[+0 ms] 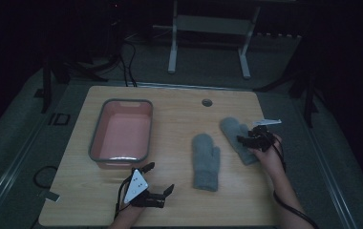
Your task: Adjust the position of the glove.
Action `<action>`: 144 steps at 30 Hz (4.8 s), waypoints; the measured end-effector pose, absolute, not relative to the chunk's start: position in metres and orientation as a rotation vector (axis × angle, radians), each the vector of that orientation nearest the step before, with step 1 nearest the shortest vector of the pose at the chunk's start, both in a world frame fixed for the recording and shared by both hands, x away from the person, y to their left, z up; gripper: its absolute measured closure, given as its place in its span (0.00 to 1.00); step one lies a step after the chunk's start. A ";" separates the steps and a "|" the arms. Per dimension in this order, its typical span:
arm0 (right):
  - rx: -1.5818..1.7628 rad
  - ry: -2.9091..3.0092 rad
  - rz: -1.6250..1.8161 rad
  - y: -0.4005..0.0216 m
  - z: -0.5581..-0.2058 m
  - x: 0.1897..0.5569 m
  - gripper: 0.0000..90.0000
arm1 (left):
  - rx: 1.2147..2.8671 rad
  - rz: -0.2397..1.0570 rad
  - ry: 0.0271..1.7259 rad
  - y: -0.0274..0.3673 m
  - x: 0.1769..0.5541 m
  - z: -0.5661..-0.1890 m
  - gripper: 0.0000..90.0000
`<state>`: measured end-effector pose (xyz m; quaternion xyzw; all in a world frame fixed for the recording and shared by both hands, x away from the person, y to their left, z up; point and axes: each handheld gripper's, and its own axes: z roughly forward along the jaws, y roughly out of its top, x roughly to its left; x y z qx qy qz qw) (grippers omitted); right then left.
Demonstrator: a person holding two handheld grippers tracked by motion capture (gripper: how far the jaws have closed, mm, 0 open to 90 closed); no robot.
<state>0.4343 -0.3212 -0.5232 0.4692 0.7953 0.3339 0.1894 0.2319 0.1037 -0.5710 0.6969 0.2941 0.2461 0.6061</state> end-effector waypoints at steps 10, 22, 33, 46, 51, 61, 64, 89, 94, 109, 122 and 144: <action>1.284 2.204 0.818 -0.305 -0.545 0.434 0.47 | 1.612 0.570 0.677 0.104 0.232 -0.571 0.01; 1.428 2.128 0.849 -0.297 -0.543 0.426 0.86 | 1.614 0.574 0.675 0.103 0.231 -0.571 0.01; 1.559 2.045 0.851 -0.287 -0.525 0.408 0.88 | 1.615 0.580 0.686 0.104 0.230 -0.571 0.01; 1.658 1.888 0.870 -0.257 -0.492 0.374 0.88 | 1.632 0.603 0.677 0.102 0.229 -0.569 0.01; 1.666 1.845 0.927 -0.235 -0.476 0.355 0.88 | 1.612 0.581 0.654 0.101 0.227 -0.562 0.01; 1.717 1.822 1.006 -0.196 -0.466 0.333 0.88 | 1.571 0.541 0.628 0.103 0.227 -0.552 0.01; 1.727 1.817 1.011 -0.183 -0.468 0.327 0.88 | 1.565 0.534 0.623 0.101 0.228 -0.550 0.01; 1.844 1.857 0.920 -0.145 -0.518 0.315 0.87 | 1.602 0.468 0.610 0.090 0.237 -0.554 0.01; 1.847 1.875 0.938 -0.148 -0.523 0.317 0.80 | 1.612 0.452 0.605 0.091 0.237 -0.554 0.01; 1.669 2.066 0.971 -0.156 -0.496 0.330 0.35 | 1.630 0.473 0.641 0.095 0.239 -0.561 0.01; 1.354 2.311 1.007 -0.175 -0.487 0.348 0.15 | 1.659 0.428 0.632 0.088 0.234 -0.563 0.01; 0.974 2.385 1.129 -0.208 -0.464 0.377 0.16 | 1.757 0.405 0.691 0.066 0.276 -0.534 0.01</action>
